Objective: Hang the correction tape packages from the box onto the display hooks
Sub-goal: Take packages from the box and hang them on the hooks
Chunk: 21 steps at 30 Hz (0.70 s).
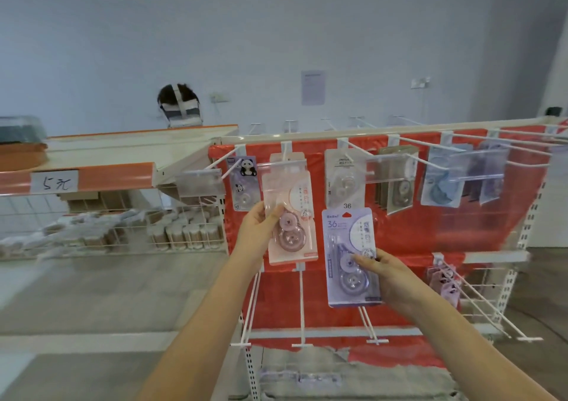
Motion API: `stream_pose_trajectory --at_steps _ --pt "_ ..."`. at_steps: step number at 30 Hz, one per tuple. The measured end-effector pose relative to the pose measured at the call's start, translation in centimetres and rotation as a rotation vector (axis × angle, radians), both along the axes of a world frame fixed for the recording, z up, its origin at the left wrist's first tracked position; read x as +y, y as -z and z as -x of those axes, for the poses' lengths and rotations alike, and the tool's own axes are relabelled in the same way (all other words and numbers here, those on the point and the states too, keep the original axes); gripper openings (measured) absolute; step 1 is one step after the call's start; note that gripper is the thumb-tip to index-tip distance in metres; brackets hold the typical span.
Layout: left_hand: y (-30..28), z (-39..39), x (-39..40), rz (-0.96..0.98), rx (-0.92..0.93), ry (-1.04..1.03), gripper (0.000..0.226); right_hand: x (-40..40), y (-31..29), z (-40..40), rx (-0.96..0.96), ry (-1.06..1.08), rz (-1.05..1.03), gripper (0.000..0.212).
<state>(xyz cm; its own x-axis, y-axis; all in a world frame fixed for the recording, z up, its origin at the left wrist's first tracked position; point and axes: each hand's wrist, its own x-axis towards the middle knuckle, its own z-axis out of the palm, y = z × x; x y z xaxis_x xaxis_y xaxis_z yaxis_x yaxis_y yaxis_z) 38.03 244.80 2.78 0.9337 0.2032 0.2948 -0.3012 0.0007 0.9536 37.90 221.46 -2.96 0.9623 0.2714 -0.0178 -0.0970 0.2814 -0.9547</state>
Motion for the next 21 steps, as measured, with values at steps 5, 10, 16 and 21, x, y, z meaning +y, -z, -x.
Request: stream_pose_trajectory --at_steps 5,10,16,21 --pt "-0.7 -3.3 -0.1 -0.088 0.071 -0.097 0.01 -1.1 0.7 -0.9 -0.003 -0.019 0.018 0.057" --pt "-1.8 -7.9 -0.3 -0.112 0.116 -0.175 0.024 -2.9 1.3 -1.7 0.015 0.012 0.021 0.024" --pt "-2.7 -11.9 -0.8 -0.176 0.182 -0.25 0.021 -4.6 1.9 -2.7 0.03 0.012 0.024 0.035" --pt "-0.9 -12.9 0.5 -0.341 0.237 -0.246 0.029 -4.9 1.8 -3.3 0.029 0.008 0.043 0.037"
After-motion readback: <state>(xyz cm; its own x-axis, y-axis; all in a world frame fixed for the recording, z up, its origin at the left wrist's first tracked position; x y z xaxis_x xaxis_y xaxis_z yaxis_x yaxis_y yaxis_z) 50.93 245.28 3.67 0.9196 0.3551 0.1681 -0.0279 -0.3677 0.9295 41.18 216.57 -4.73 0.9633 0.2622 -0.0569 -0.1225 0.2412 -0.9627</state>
